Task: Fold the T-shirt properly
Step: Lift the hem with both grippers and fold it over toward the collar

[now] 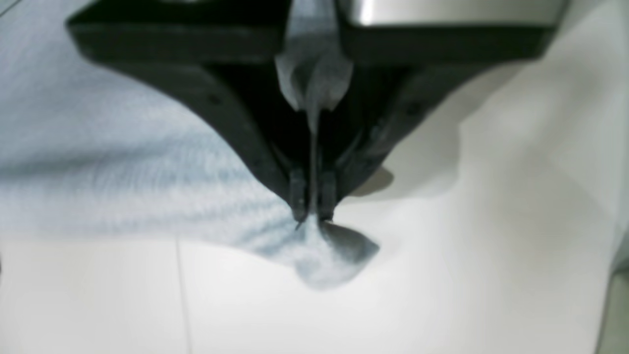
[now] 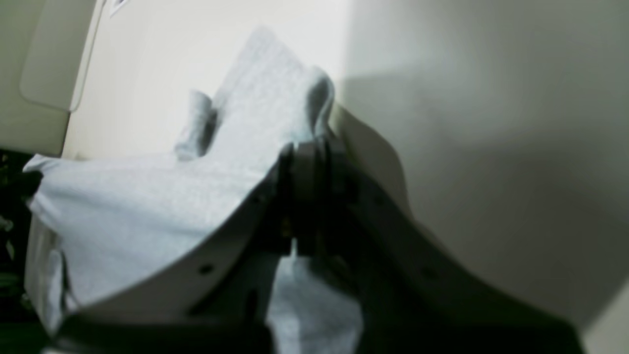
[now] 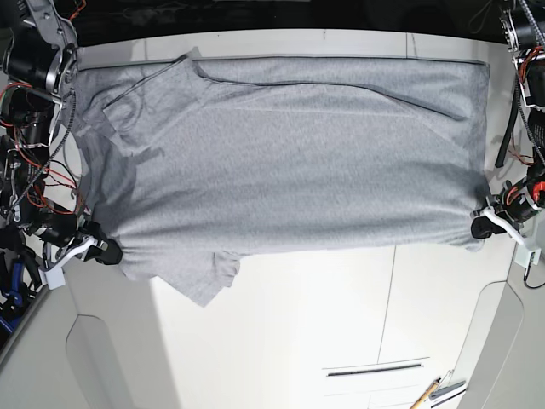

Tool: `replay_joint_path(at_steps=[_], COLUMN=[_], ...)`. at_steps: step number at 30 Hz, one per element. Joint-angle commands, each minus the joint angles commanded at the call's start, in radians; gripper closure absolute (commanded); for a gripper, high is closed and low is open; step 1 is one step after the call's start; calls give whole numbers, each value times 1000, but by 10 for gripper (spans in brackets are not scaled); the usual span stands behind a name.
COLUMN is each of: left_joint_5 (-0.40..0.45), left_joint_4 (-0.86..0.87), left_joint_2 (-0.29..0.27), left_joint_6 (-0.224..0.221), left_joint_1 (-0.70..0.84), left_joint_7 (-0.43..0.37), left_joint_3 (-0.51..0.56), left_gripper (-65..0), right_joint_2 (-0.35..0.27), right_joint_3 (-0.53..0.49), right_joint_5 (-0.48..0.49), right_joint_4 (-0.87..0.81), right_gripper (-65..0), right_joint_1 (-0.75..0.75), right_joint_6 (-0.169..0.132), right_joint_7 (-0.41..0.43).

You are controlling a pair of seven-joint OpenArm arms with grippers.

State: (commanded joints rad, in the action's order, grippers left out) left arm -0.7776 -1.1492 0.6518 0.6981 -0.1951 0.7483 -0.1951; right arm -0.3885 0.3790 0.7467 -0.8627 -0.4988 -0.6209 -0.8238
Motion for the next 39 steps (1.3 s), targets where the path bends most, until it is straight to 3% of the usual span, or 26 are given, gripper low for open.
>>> replay_joint_path(at_steps=[4,9,15,21,22,24,26,30,33,39], left_joint_5=[0,0,39,42,42,42,41,42,42,39], left_joint_4=[-114,-215,-294,-303,-303,-303,-303,-303,-303,-303], left_joint_2=[0,5,16,10,10,10,10,10,10,10], left_joint_6=[0,0,0,0,0,0,0,0,0,0], left_joint_1=[90,176,236,276,277,276,276,277,280,282], left_joint_7=[1,2,5,3,3,-11,-19,-19,-18,-19], left_joint_3=[-1,-3,-3,-3,-3,-3,-3,-3,-3,-3], left_gripper=[0,0,0,0,0,0,0,0,0,0], right_joint_2=[-33,-43,-44,-43,-43,-43,-43,-40,-37,29], right_joint_3=[0,0,2,1,2,2,12,69,89,61], right_joint_5=[66,103,99,14,3,-8,-6,-6,-11,-128], right_joint_4=[-56,-253,-444,-452,-452,-452,-452,-452,-452,-436], right_gripper=[0,0,0,0,-12,-180,-282,-293,-293,-293], right_joint_1=[84,250,404,447,446,445,440,418,387,291], right_joint_6=[-5,-4,-3,21,23,23,23,23,23,23], right_joint_7=[-19,-28,-34,-33,-29,6,29,63,145,188])
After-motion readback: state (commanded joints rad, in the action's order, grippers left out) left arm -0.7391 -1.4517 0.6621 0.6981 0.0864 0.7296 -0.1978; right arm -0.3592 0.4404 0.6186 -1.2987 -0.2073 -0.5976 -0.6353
